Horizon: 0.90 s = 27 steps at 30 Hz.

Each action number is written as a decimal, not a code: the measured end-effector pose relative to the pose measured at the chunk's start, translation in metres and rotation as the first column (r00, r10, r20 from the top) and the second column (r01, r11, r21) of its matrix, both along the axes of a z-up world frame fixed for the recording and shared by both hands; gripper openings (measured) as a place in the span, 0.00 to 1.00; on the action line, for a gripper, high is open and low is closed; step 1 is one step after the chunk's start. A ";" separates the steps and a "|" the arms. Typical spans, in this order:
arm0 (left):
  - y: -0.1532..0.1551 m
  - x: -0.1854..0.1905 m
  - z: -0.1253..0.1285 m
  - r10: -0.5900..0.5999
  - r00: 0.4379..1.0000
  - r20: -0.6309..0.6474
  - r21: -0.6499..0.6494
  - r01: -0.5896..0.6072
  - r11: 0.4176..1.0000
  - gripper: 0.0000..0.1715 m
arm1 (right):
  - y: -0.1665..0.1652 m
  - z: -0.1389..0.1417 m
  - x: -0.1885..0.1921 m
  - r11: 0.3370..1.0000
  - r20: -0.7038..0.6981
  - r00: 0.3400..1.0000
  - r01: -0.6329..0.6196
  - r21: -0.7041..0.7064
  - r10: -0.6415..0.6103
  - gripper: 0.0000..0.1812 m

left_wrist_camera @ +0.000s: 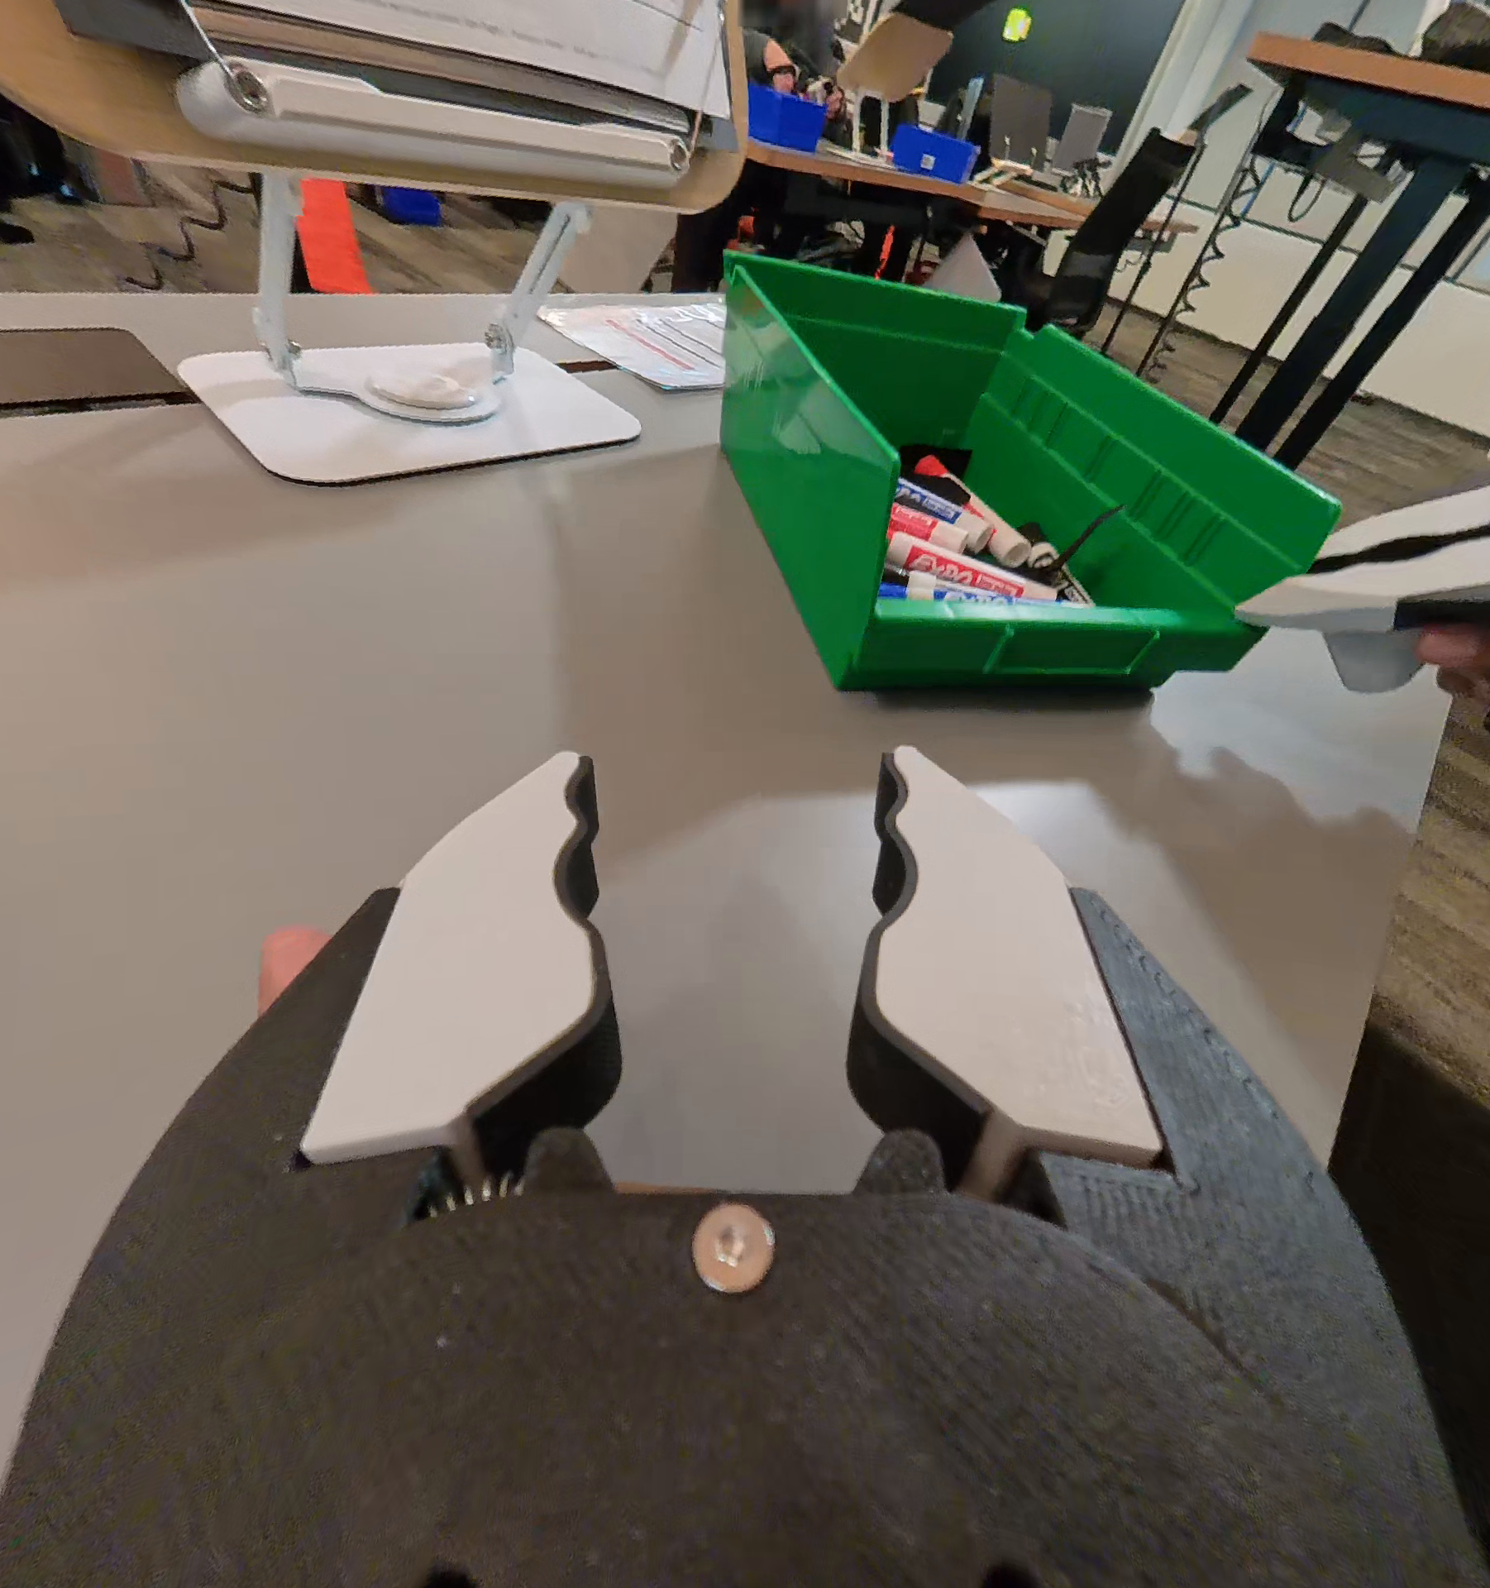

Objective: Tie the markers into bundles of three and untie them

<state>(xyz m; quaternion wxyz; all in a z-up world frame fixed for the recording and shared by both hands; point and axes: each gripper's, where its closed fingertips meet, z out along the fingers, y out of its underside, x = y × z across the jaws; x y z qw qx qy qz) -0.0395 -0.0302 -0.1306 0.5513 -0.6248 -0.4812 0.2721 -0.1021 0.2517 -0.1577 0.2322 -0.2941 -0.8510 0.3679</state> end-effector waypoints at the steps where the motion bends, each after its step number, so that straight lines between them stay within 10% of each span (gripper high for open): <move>1: -0.001 0.000 0.000 0.003 1.000 0.000 0.008 -0.003 1.000 0.36 | -0.007 0.000 0.004 1.000 0.004 1.000 -0.021 -0.002 0.021 0.07; 12: -0.018 -0.007 0.003 0.056 0.998 -0.037 -0.006 -0.056 0.998 0.35 | -0.042 0.007 0.065 0.941 0.102 0.981 -0.127 -0.312 0.166 0.09; 19: -0.020 0.012 -0.004 0.017 0.999 0.042 0.083 -0.020 0.996 0.38 | -0.045 0.043 0.040 0.869 0.007 0.999 -0.042 -0.493 0.052 0.39; 27: -0.047 0.050 -0.003 0.087 0.995 0.054 0.100 -0.092 0.991 0.41 | -0.027 0.097 -0.028 0.572 0.065 0.996 0.089 -0.815 -0.062 0.40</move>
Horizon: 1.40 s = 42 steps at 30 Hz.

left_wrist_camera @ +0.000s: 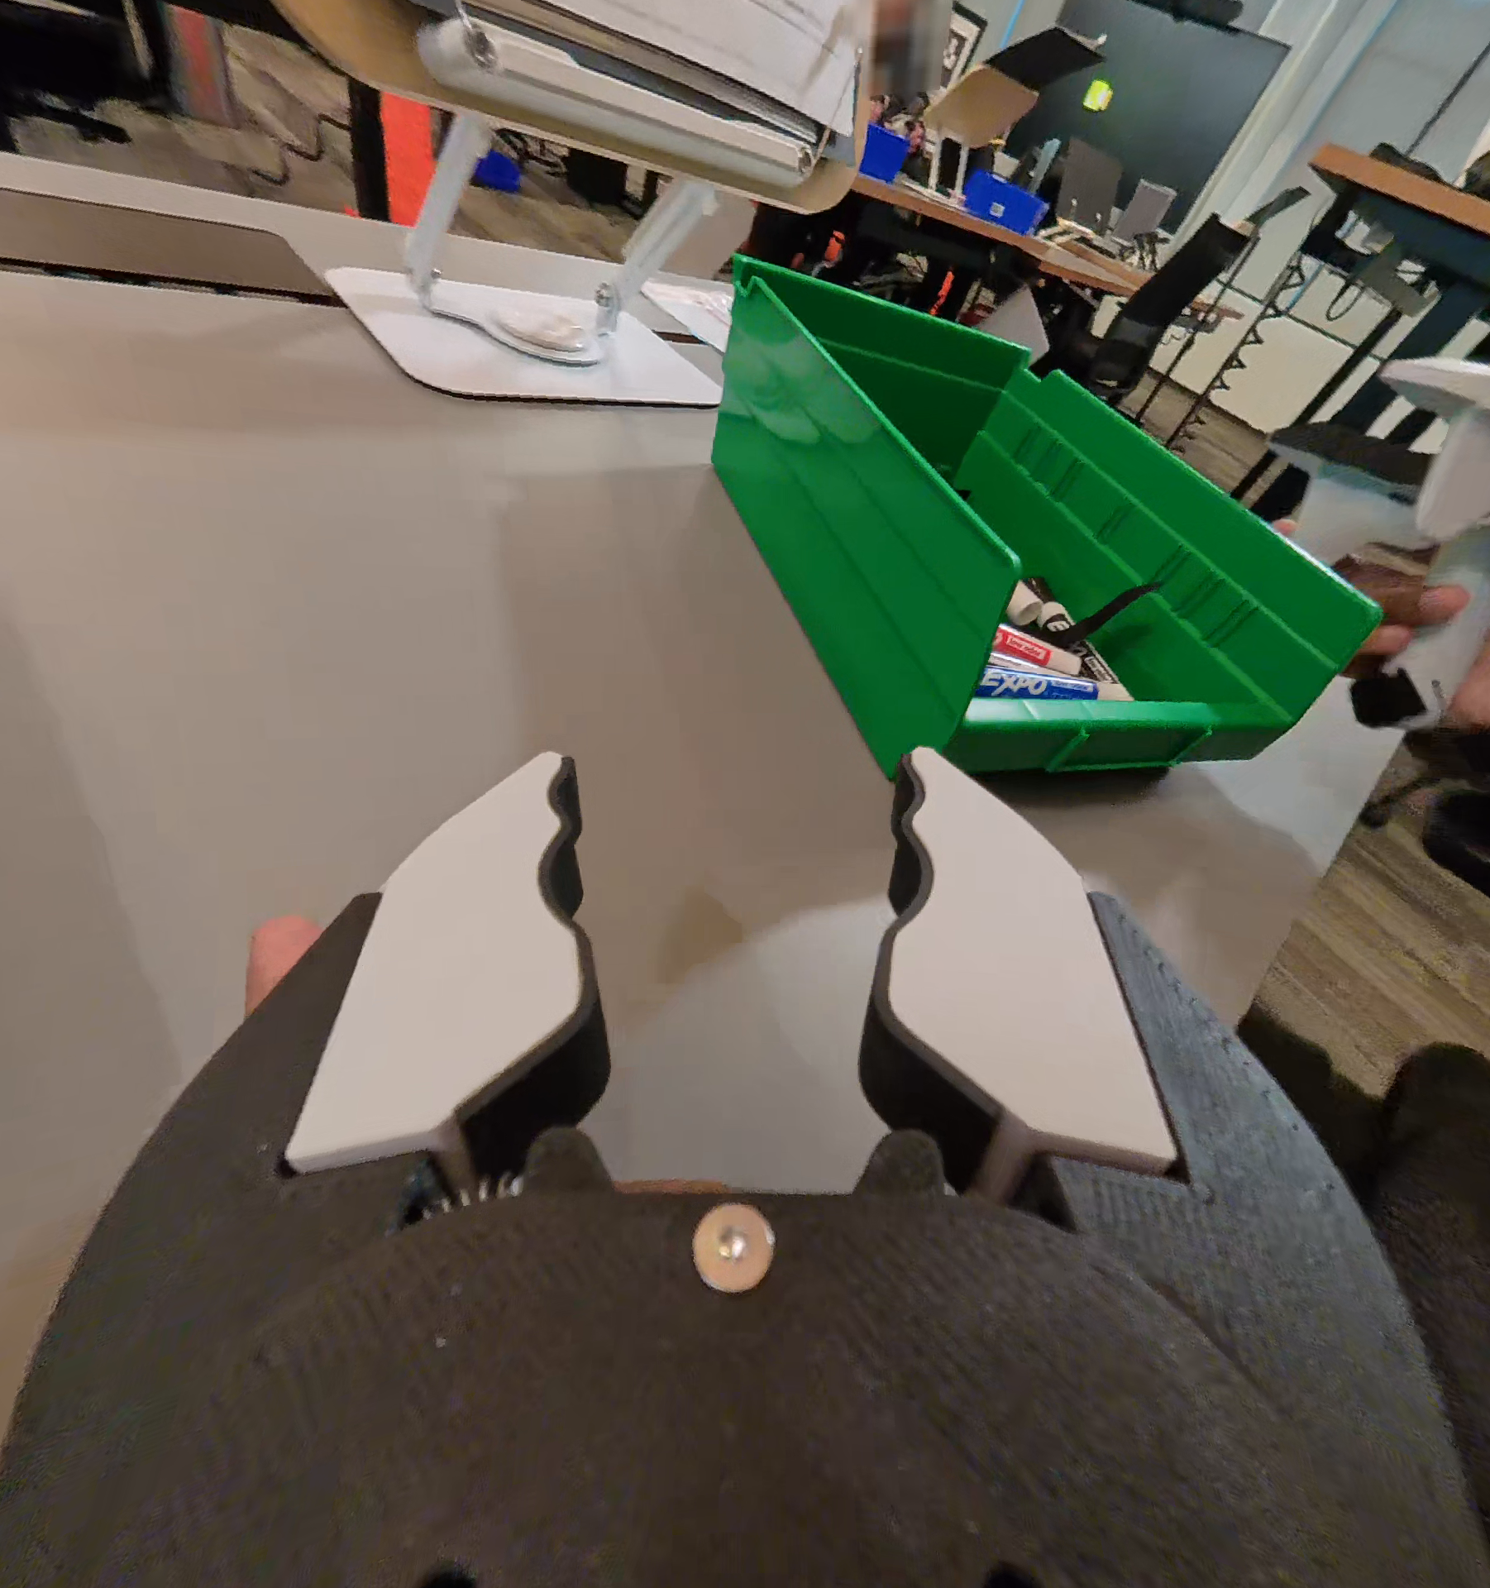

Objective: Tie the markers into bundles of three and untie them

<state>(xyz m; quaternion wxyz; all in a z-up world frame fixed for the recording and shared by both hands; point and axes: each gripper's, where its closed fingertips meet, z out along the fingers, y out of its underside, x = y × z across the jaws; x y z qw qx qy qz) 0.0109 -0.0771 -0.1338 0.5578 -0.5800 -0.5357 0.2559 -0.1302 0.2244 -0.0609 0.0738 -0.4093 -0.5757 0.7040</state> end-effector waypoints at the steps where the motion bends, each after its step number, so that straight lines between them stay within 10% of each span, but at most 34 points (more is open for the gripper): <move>1: -0.003 0.009 0.006 0.001 1.000 -0.007 0.028 -0.001 1.000 0.44 | -0.001 0.004 -0.007 1.000 0.002 1.000 0.001 -0.023 -0.001 0.42; 5: -0.043 0.042 0.059 0.171 0.972 -0.163 0.179 -0.142 0.974 0.39 | -0.005 0.004 -0.021 0.999 -0.028 0.998 0.050 -0.004 -0.050 0.42; 11: -0.159 0.085 0.068 0.638 0.724 -0.263 0.072 -0.644 0.761 0.33 | -0.017 -0.005 -0.013 1.000 0.016 1.000 -0.024 0.000 0.024 0.43; 15: -0.176 0.062 0.021 0.616 0.784 -0.076 -0.193 -0.618 0.762 0.37 | -0.028 -0.019 -0.007 0.995 0.038 0.996 -0.083 0.054 0.081 0.44; 18: -0.196 0.057 -0.012 0.688 0.724 0.045 -0.401 -0.618 0.676 0.43 | -0.022 -0.024 -0.002 0.990 0.022 0.997 -0.076 0.116 0.074 0.44; 23: -0.183 0.040 -0.001 0.566 0.824 0.006 -0.418 -0.512 0.751 0.04 | -0.005 -0.029 0.007 0.989 0.027 0.999 -0.047 0.141 0.043 0.43; 42: -0.187 0.015 0.049 0.454 0.875 -0.165 -0.462 -0.476 0.748 0.03 | 0.006 -0.038 0.036 0.981 0.054 0.996 -0.073 0.179 0.064 0.40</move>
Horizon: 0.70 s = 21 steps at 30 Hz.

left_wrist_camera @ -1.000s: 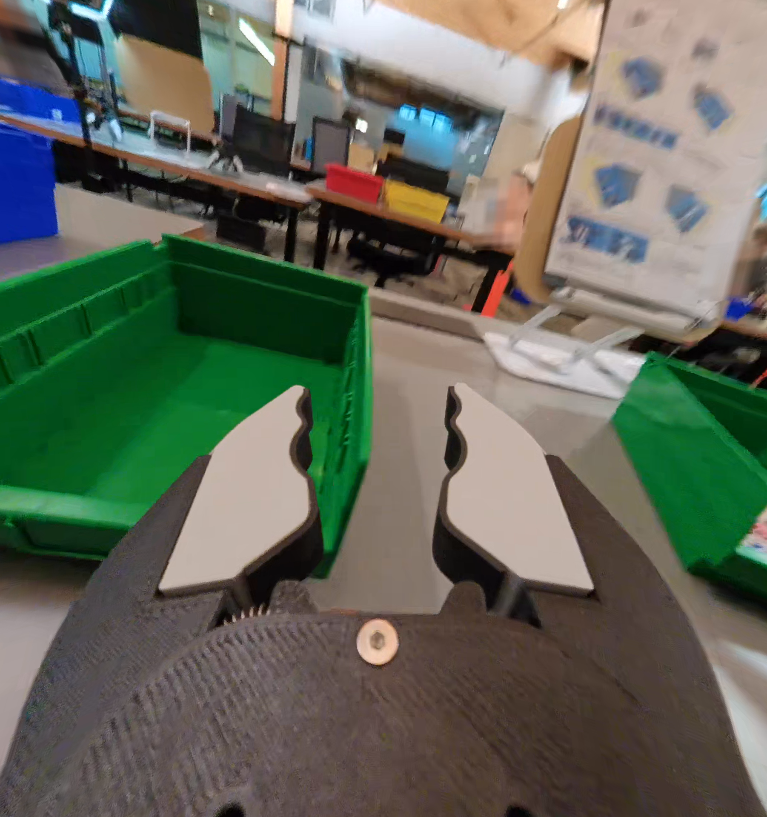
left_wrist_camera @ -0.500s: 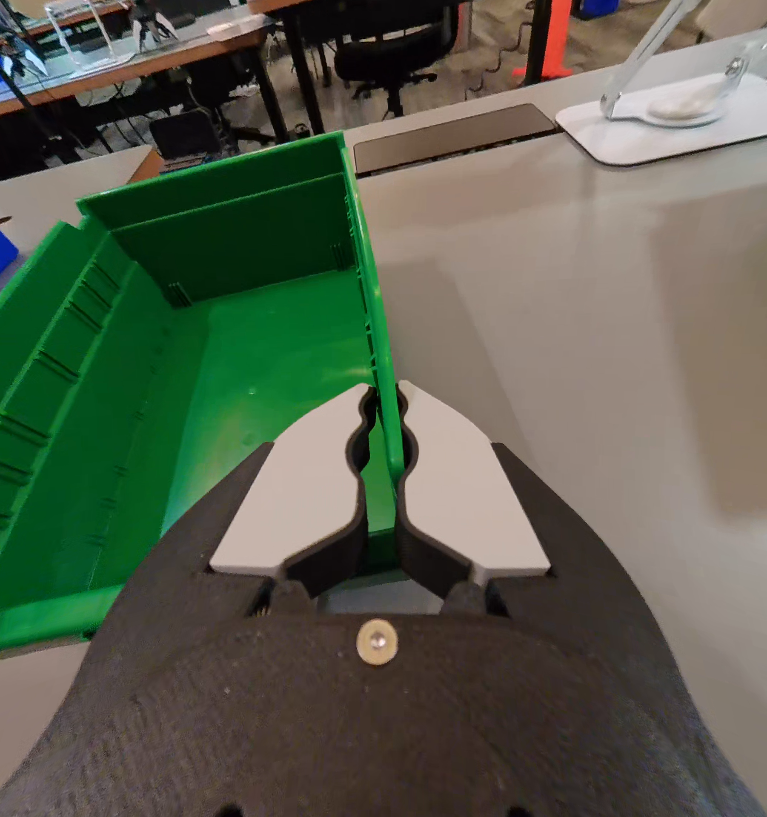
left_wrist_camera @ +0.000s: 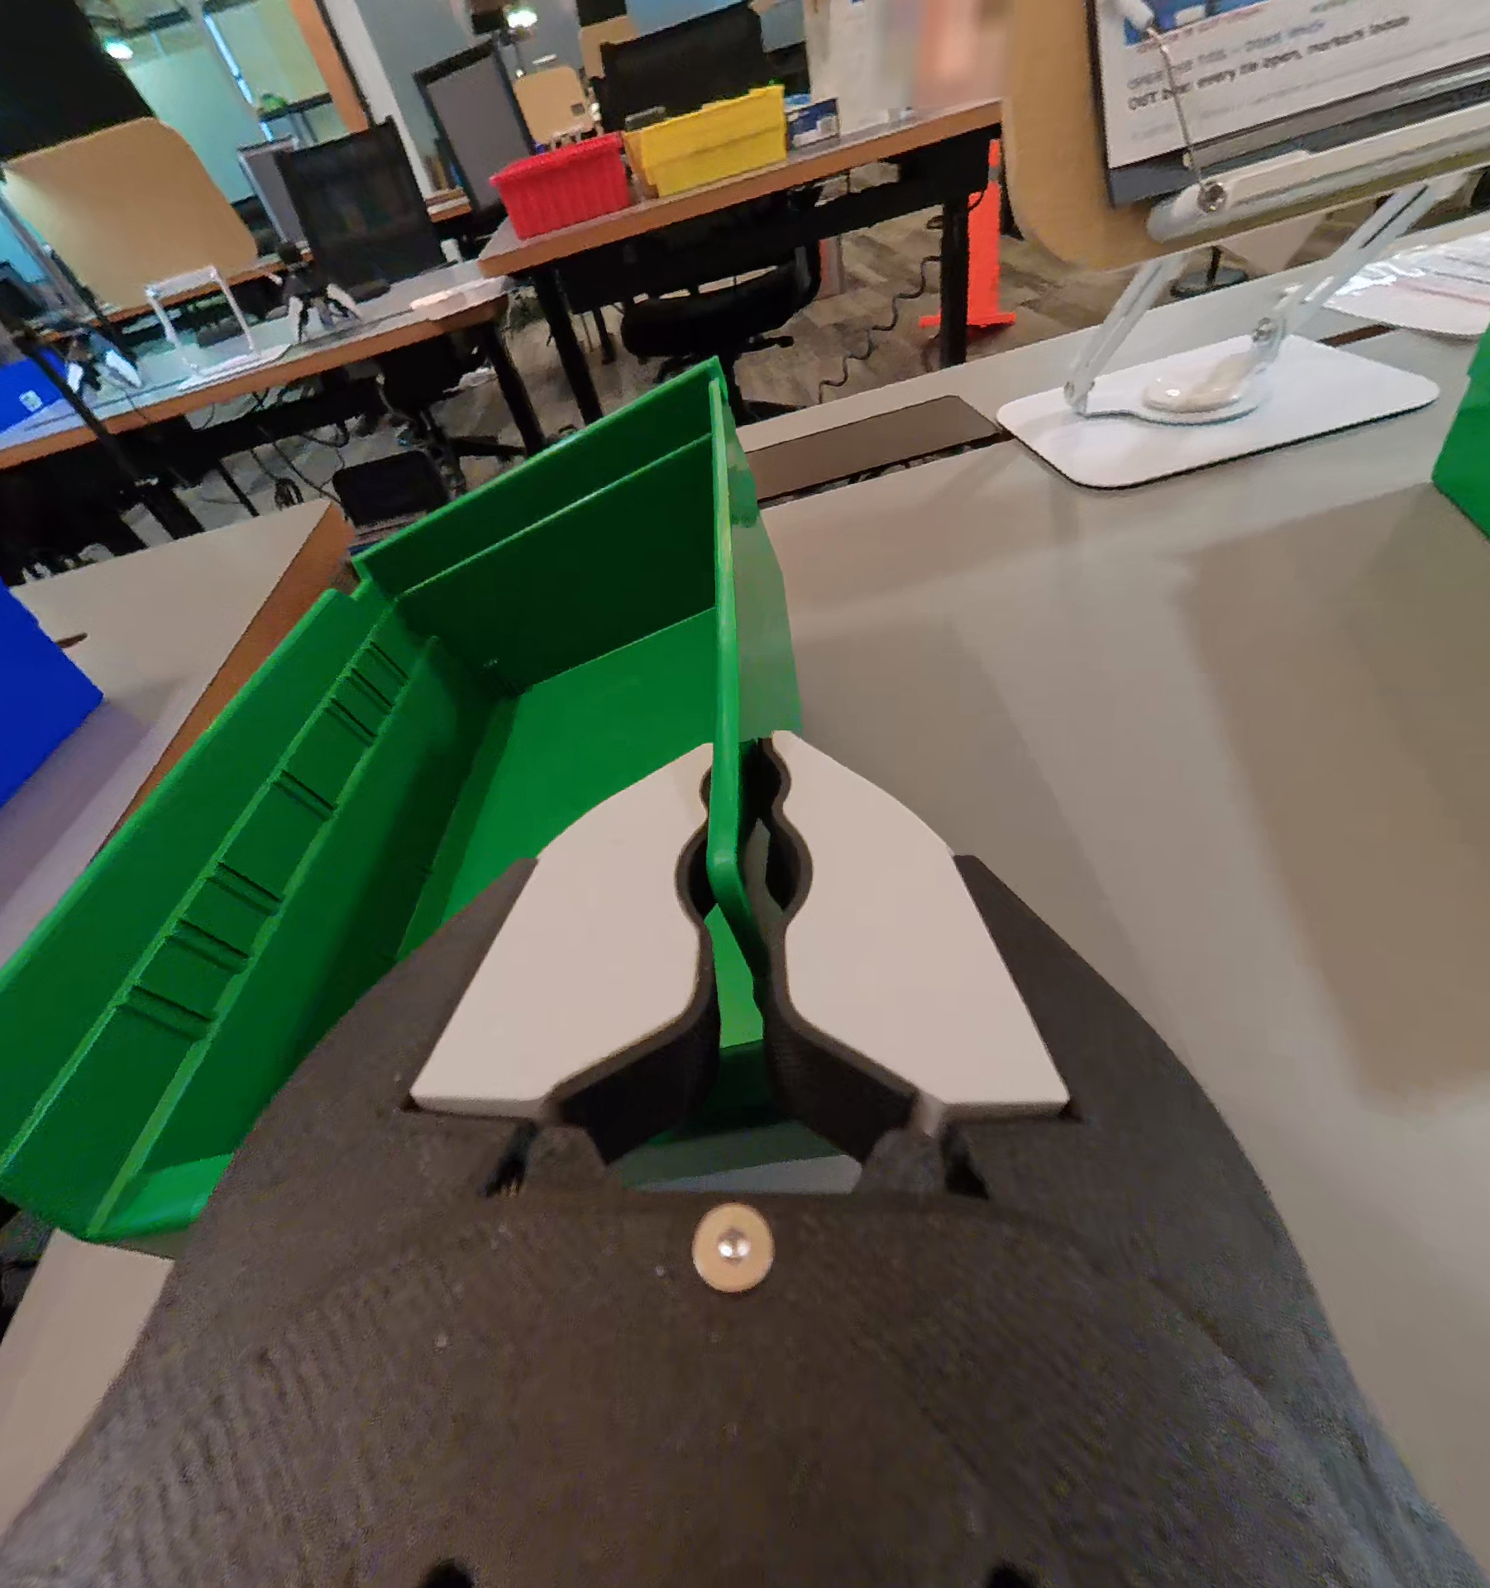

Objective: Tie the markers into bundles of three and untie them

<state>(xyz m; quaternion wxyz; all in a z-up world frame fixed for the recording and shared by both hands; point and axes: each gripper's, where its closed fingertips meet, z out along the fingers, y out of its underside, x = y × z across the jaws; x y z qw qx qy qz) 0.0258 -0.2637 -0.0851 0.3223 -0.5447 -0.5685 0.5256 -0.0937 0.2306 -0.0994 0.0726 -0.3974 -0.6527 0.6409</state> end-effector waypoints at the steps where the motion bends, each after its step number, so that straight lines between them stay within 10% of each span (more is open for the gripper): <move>1: 0.001 0.001 0.002 -0.003 1.000 -0.009 -0.014 0.003 1.000 0.03 | -0.005 0.000 0.003 1.000 0.001 1.000 -0.015 0.002 0.015 0.40; 11: 0.037 0.022 0.024 -0.036 0.998 -0.048 -0.113 0.030 0.993 0.03 | -0.011 0.008 -0.015 0.964 -0.187 0.981 0.098 0.246 -0.052 0.51; 15: 0.054 0.030 0.024 -0.059 0.998 -0.035 -0.147 0.053 0.988 0.04 | -0.026 0.024 -0.020 0.988 0.152 0.976 -0.156 -0.016 0.157 0.49; 21: 0.061 0.039 0.026 -0.047 0.999 -0.026 -0.215 0.041 0.976 0.04 | -0.025 -0.029 -0.054 0.914 0.473 0.855 -0.346 0.211 0.214 0.45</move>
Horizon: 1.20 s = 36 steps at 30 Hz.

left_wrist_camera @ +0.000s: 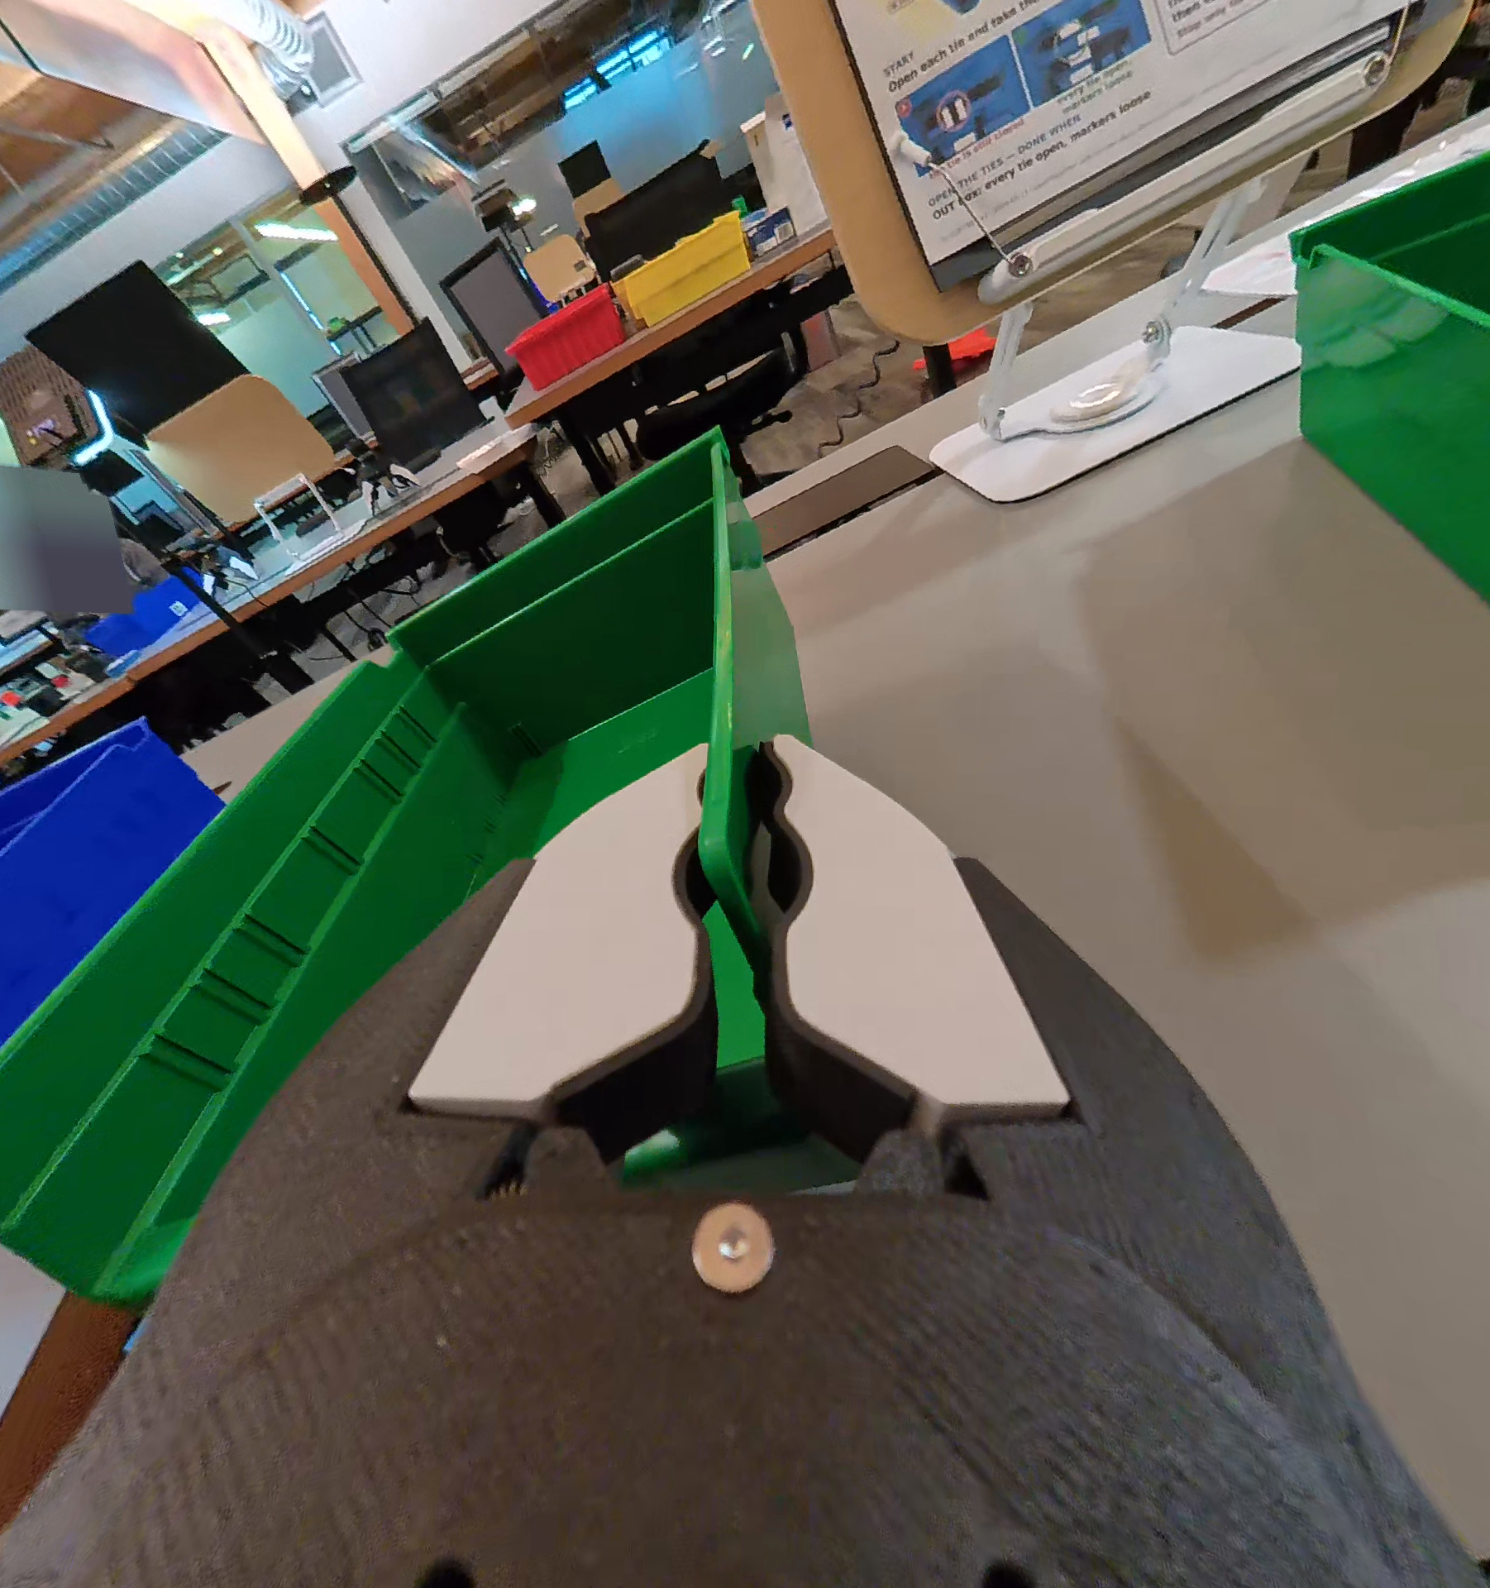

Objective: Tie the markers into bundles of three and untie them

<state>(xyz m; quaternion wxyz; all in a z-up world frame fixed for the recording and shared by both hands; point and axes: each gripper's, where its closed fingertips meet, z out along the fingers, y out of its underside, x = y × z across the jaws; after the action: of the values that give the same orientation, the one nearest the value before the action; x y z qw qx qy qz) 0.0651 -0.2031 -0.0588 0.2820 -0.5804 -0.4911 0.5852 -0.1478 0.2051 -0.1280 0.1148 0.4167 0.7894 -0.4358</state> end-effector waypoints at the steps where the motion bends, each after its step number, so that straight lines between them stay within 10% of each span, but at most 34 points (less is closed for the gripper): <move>1: -0.001 0.000 -0.001 0.003 1.000 0.005 -0.013 -0.003 1.000 0.03 | -0.006 -0.008 0.008 0.997 0.074 0.995 -0.075 0.022 0.073 0.37; 14: -0.035 0.005 0.006 0.080 0.995 -0.054 0.021 -0.079 0.997 0.04 | -0.096 -0.013 0.048 0.915 0.093 0.949 -0.316 0.252 0.303 0.18; 36: -0.093 0.093 0.139 0.235 0.961 -0.144 -0.058 -0.245 0.968 0.04 | -0.427 -0.008 0.121 0.903 0.134 0.900 -0.426 0.057 0.416 0.16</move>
<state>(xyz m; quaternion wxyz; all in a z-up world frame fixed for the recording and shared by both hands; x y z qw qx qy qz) 0.1579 -0.2962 0.0802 0.2194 -0.4857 -0.5151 0.6713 -0.0263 -0.2217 -0.1361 0.2353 0.2659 0.8703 -0.3414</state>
